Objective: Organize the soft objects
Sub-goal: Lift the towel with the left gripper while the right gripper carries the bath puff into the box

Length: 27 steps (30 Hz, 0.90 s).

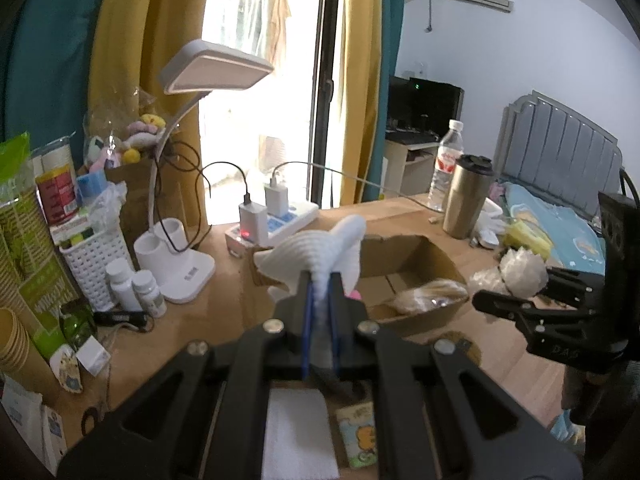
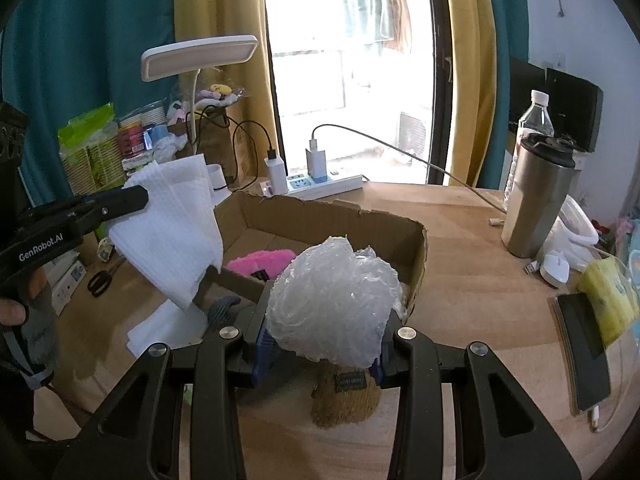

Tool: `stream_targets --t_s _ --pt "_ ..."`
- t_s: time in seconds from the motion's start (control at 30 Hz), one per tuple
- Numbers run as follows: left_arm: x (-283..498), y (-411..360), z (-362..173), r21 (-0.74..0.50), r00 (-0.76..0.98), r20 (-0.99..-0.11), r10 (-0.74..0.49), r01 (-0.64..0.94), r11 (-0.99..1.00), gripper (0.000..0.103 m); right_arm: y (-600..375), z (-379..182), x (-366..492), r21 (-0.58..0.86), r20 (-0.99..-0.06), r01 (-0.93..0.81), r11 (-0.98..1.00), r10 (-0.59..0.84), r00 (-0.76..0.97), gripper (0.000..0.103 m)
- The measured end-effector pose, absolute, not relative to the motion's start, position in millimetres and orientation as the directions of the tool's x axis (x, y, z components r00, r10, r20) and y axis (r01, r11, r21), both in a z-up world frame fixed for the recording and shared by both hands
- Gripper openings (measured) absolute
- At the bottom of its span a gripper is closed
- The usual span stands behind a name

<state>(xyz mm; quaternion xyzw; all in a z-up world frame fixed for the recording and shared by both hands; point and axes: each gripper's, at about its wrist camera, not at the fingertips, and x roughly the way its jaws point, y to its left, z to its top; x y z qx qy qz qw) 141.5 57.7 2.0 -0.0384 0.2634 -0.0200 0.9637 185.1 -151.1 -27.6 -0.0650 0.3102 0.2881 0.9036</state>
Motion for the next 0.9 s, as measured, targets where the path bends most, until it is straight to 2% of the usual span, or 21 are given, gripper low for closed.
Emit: stream_targets --t_s 0.53,0.9 --pt "179.8 77.9 -5.8 -0.103 0.858 -0.511 -0.059 0.007 0.995 0.007 -131.6 -31.3 218.4 0.069 -0.601 -0.575 0.815 0.494 0.628 0.04" --pt "209.3 85.7 -26.5 -0.121 0.836 -0.545 -0.073 0.008 0.993 0.007 -119.4 -40.1 241.4 0.073 -0.617 -0.583 0.809 0.496 0.611 0.04"
